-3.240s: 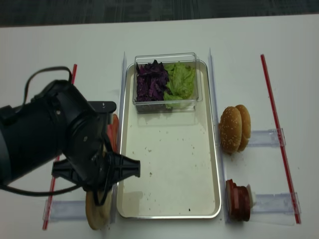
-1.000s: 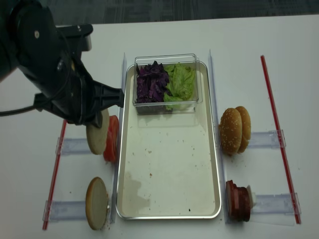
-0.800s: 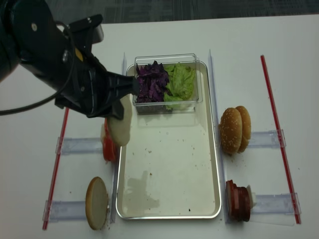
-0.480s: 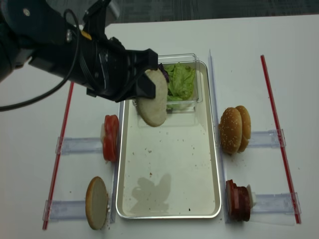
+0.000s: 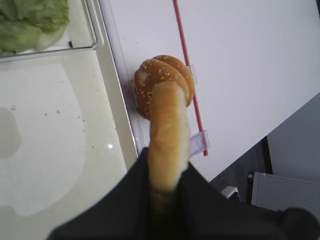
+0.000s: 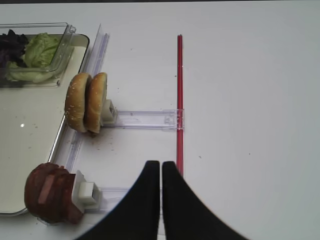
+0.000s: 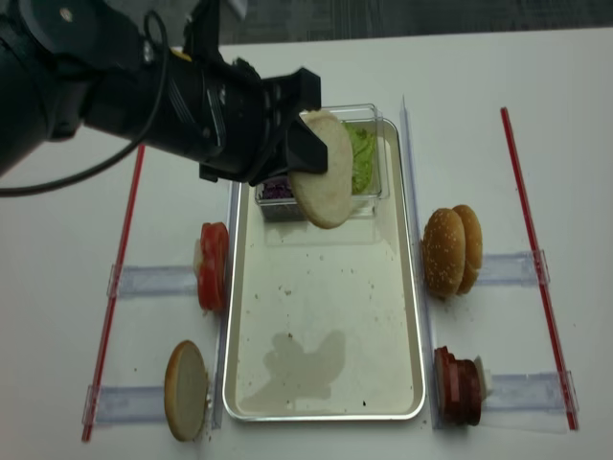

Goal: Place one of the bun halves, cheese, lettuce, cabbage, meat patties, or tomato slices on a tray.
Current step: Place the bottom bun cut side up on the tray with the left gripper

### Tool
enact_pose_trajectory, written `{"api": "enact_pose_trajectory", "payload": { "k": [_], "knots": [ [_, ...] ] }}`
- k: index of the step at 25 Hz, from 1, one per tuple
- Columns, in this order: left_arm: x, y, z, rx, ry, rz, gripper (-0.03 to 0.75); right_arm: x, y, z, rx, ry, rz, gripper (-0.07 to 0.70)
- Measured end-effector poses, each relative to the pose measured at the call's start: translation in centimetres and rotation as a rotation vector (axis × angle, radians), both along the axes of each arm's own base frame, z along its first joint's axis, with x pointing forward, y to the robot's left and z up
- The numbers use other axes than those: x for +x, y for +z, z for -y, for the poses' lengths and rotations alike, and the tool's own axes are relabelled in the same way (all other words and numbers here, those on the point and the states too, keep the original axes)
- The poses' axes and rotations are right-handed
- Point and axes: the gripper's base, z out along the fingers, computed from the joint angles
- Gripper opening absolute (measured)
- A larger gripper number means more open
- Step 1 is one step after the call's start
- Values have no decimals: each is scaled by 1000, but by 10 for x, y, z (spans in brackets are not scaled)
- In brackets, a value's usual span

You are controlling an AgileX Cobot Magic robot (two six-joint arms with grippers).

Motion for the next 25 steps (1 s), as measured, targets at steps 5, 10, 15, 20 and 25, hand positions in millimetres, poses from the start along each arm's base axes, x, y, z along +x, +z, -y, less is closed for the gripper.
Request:
{"api": "enact_pose_trajectory", "payload": {
  "k": [5,10,15,20,25],
  "knots": [
    [11,-21,6,19,-11,-55,31,0,0,0,-1,1,0,483],
    [21,-44,10,51,-19,-115,31,0,0,0,-1,1,0,483],
    [30,-71,15,84,-40,-174,31,0,0,0,-1,1,0,483],
    [36,-94,18,112,-63,-222,31,0,0,0,-1,1,0,483],
    [39,-110,20,129,-77,-251,27,0,0,0,-1,1,0,483]
  ]
}}
